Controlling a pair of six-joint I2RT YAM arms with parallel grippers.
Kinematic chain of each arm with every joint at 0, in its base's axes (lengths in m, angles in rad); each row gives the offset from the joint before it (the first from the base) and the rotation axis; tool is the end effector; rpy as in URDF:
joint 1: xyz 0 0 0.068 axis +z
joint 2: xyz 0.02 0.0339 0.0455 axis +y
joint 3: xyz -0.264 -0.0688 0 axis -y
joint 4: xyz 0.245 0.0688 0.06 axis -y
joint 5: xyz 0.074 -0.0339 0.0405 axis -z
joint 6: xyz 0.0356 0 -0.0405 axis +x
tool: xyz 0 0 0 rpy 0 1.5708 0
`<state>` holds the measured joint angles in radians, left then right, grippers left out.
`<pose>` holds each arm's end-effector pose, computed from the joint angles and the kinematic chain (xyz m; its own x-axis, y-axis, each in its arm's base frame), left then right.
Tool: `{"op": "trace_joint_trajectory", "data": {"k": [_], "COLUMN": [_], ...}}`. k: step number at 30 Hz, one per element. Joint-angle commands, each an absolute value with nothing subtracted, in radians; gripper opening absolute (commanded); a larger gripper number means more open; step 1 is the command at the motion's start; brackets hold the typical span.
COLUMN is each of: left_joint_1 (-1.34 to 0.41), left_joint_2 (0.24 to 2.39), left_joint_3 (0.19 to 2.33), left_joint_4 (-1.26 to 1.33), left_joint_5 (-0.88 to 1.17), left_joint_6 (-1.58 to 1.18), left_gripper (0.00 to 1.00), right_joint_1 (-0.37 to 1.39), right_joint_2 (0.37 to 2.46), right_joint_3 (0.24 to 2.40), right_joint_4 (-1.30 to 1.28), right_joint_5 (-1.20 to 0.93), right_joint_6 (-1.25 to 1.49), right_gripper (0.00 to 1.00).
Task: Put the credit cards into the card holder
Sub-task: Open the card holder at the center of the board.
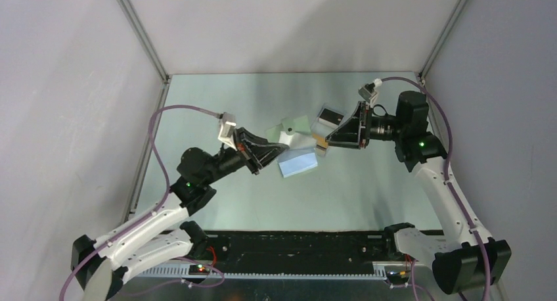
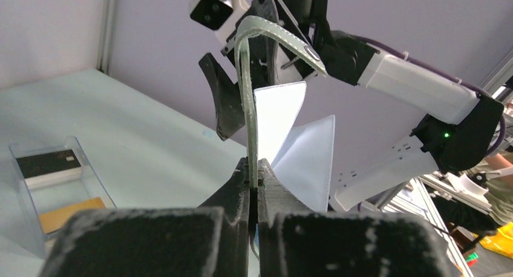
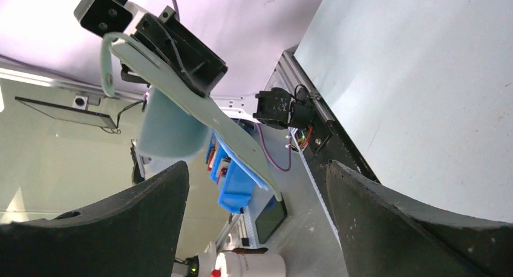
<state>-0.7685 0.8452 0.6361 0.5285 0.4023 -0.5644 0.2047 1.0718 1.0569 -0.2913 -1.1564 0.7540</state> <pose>0.1329 -0.1478 0.3524 -0.2943 -0.4001 -0.8679 0.8869 0.2239 -0.4040 0.2125 0.0774 0.3750 -0.8562 0.1038 -0.5062 -0.4806 0.2000 0.8539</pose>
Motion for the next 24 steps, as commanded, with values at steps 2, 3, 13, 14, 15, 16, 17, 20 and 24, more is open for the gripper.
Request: {"op": "trace_joint_trajectory", "data": {"k": [2,3,13,14,15,16,17,20,24], "left_joint_1": [-0.772,-0.773,-0.772,-0.772,-0.772,-0.772,-0.773,-0.772,-0.772], "left_joint_2": [0.811,0.812,0.872,0.875,0.878,0.879,0.882,0.884,0.888], "left_joint_3": [0.652,0.654,0.701,0.702,0.705,0.707,0.71,0.717,0.729], "left_joint_4": [0.525,0.523,0.491,0.49,0.49,0.49,0.49,0.49,0.49], "left_joint_5": [0.349,0.354,0.452,0.453,0.457,0.458,0.464,0.469,0.489], "left_joint_6": [-0.524,-0.524,-0.521,-0.522,-0.524,-0.525,-0.525,-0.536,-0.553], "left_gripper": [0.0,0.0,0.0,0.0,0.0,0.0,0.0,0.0,0.0], "right_joint_1": [0.217,0.224,0.337,0.341,0.347,0.35,0.356,0.371,0.389], "right_joint_2": [1.05,1.05,1.094,1.098,1.107,1.111,1.12,1.131,1.129], "right_joint_3": [1.07,1.07,1.07,1.069,1.069,1.069,1.07,1.069,1.071], "right_joint_4": [-0.269,-0.245,-0.037,-0.037,-0.042,-0.049,-0.054,-0.089,-0.134], "right_joint_5": [-1.223,-1.235,-1.252,-1.243,-1.237,-1.231,-1.228,-1.209,-1.178], "right_joint_6": [0.713,0.723,0.847,0.847,0.845,0.837,0.832,0.793,0.741], "right_gripper": [0.87,0.87,0.83,0.79,0.76,0.7,0.68,0.63,0.63]}}
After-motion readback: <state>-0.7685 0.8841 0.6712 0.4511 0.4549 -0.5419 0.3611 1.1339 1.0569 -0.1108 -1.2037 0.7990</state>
